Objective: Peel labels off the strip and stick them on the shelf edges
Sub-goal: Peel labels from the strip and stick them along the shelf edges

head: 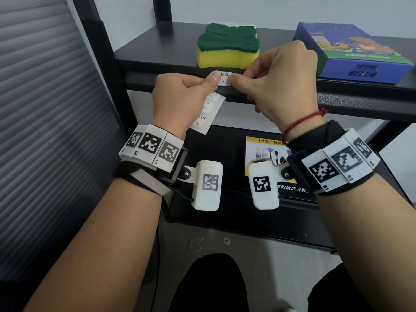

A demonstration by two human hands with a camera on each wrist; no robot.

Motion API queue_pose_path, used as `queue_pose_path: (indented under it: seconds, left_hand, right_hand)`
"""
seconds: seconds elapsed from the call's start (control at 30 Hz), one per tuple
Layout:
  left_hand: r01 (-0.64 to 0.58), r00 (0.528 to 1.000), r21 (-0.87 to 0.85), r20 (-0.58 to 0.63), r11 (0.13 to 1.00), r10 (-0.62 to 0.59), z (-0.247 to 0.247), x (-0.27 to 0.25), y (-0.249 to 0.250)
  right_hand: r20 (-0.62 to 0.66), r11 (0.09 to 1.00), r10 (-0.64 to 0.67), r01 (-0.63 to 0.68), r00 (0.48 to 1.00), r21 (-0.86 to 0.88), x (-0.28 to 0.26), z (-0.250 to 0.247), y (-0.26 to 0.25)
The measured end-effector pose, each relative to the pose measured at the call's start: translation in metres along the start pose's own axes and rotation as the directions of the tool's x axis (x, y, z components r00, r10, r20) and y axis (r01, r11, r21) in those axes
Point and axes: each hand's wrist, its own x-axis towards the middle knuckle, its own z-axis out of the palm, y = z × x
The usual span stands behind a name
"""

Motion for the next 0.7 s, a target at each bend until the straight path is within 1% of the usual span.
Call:
queue_pose_path:
  seconds: [0.17, 0.27, 0.33, 0.4, 0.47, 0.53, 0.63, 0.7]
  left_hand:
    - [-0.018, 1.000, 0.017, -0.002, 1.000, 0.018, -0.003, -0.005, 0.004]
    - [-0.004, 0.999, 0.023, 0.053, 1.000, 0.003, -0.004, -0.017, 0.002]
    - [0.006, 0.992, 0.022, 0.122, 1.000, -0.008, 0.000, -0.030, -0.003]
    - [0.004, 0.981, 0.030, 0.193, 1.000, -0.010, 0.006, -0.043, -0.008]
    - [0.046, 0.965, 0.026, 0.255, 0.999, -0.051, 0.016, -0.054, -0.015]
    - [0.088, 0.951, 0.037, 0.295, 0.995, -0.095, 0.026, -0.061, -0.023]
    - [0.133, 0.936, 0.019, 0.326, 0.991, -0.132, 0.042, -0.069, -0.034]
    - [0.145, 0.926, -0.002, 0.352, 0.989, -0.135, 0.051, -0.074, -0.039]
  right_hand:
    - [0.010, 1.000, 0.010, -0.010, 1.000, -0.030, -0.002, -0.002, -0.001]
    - [0.032, 0.999, 0.013, -0.012, 0.999, -0.043, -0.008, -0.009, 0.001]
    - [0.097, 0.998, 0.019, -0.014, 0.995, -0.055, -0.016, -0.013, 0.005]
    - [0.212, 0.995, 0.071, -0.055, 0.975, -0.081, -0.026, -0.016, 0.013]
    - [0.320, 0.983, 0.160, -0.122, 0.934, -0.134, -0.037, -0.017, 0.027]
    - [0.408, 0.963, 0.259, -0.203, 0.876, -0.177, -0.046, -0.015, 0.044]
    - [0.513, 0.899, 0.420, -0.418, 0.748, -0.127, -0.059, -0.013, 0.071]
    - [0.573, 0.836, 0.476, -0.546, 0.667, -0.059, -0.066, -0.012, 0.086]
